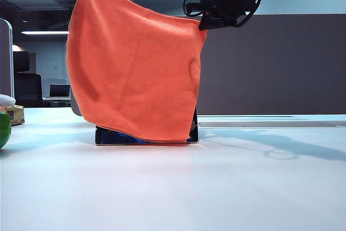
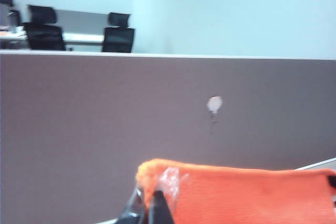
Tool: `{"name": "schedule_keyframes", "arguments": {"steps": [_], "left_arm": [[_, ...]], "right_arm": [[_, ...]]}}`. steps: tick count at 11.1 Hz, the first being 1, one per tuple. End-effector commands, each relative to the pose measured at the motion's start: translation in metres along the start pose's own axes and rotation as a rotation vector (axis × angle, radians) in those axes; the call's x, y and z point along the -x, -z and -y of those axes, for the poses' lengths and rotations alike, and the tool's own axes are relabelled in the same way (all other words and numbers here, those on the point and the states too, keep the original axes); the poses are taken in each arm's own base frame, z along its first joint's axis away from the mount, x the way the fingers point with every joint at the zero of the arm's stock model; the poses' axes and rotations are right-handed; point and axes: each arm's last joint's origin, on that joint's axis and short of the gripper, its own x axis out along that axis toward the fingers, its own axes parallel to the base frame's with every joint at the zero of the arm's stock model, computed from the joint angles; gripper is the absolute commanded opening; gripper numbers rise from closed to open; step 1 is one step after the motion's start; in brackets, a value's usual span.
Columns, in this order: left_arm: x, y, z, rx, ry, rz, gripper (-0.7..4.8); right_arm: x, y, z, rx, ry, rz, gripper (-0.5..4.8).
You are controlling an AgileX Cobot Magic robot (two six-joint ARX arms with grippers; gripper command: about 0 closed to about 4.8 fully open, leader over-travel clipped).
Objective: Pick up the cloth from the table and use it to cover the mirror.
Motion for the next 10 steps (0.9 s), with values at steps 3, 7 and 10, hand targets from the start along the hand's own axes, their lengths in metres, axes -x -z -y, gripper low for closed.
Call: {"name": "schedule_keyframes", "arguments": {"steps": [3, 7, 10], "left_arm": [[-0.001, 0.019, -0.004, 0.062, -0.074, -0.163, -0.06], [-0.009, 0.043, -0.010, 0.107, -0.107, -0.243, -0.06], [-0.014, 0.057, -0.013, 0.109, -0.109, -0.270, -0.06]], "right_arm": [[0.002, -0.004, 0.009, 0.025, 0.106, 0.009, -0.03], [0.003, -0.002, 0.024, 0.019, 0.137, 0.002, -0.03], [-0.014, 0.022, 0.021, 0.016, 0.102, -0.049, -0.03]]}}
